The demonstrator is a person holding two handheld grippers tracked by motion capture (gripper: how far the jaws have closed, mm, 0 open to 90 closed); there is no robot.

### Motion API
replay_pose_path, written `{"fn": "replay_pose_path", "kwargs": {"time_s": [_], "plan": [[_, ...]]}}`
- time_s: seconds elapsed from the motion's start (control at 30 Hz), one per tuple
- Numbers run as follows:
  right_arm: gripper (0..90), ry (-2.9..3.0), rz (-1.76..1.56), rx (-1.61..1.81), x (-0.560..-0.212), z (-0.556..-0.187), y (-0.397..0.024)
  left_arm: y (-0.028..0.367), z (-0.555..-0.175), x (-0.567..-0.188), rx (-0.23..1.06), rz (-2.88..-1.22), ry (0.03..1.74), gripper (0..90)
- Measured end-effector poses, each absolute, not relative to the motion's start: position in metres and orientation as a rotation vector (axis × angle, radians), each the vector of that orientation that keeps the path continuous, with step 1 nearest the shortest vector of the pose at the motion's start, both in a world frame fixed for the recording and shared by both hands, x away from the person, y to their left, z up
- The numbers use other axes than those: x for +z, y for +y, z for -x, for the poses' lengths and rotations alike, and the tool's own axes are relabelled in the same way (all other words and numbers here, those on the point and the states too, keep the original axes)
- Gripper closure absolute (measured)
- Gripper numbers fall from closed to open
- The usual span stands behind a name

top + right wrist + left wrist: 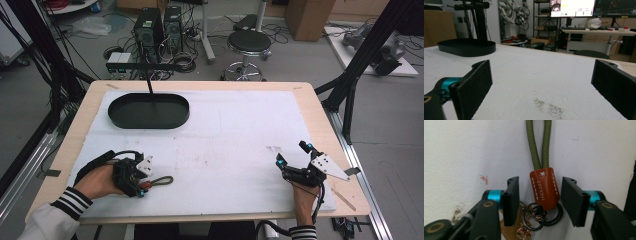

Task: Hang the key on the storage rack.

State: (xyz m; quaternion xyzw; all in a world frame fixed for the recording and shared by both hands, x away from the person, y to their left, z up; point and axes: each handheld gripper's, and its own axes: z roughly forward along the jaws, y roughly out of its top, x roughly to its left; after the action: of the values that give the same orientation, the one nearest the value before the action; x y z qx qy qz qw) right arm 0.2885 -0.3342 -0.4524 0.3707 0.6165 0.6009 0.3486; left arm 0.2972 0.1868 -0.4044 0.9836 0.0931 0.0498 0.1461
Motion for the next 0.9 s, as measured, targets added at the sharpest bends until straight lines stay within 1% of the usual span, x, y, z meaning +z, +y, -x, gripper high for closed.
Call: {"fn": "replay_pose_path", "kwargs": {"time_s": [0.13, 0.2, 0.23, 0.27, 0.37, 0.67, 0.7, 0.77, 0.9], "plan": [[2.4, 1.6, -0.967, 1.56, -0.452, -0.288, -0.334, 0.186, -0.298, -0.405, 0.121, -2.841, 0.283, 56.2], [2.4, 1.6, -0.962, 1.559, -0.452, -0.288, -0.334, 0.185, -0.299, -0.406, 0.107, -2.853, 0.296, 61.1], [2.4, 1.598, -0.958, 1.558, -0.452, -0.289, -0.334, 0.185, -0.299, -0.406, 0.107, -2.853, 0.296, 65.1], [2.4, 1.6, -0.963, 1.559, -0.452, -0.288, -0.334, 0.183, -0.299, -0.405, 0.083, -2.861, 0.332, 67.2], [2.4, 1.599, -0.962, 1.56, -0.452, -0.288, -0.334, 0.183, -0.3, -0.404, 0.09, -2.861, 0.357, 71.3], [2.4, 1.6, -0.967, 1.56, -0.452, -0.288, -0.334, 0.183, -0.299, -0.403, 0.093, -2.844, 0.351, 72.9], [2.4, 1.6, -0.962, 1.561, -0.452, -0.289, -0.334, 0.184, -0.299, -0.401, 0.126, -2.828, 0.344, 73.0], [2.4, 1.601, -0.964, 1.56, -0.452, -0.289, -0.334, 0.184, -0.299, -0.4, 0.143, -2.825, 0.35, 73.3], [2.4, 1.601, -0.964, 1.559, -0.452, -0.289, -0.334, 0.189, -0.3, -0.395, 0.191, -2.762, 0.37, 73.7]]}}
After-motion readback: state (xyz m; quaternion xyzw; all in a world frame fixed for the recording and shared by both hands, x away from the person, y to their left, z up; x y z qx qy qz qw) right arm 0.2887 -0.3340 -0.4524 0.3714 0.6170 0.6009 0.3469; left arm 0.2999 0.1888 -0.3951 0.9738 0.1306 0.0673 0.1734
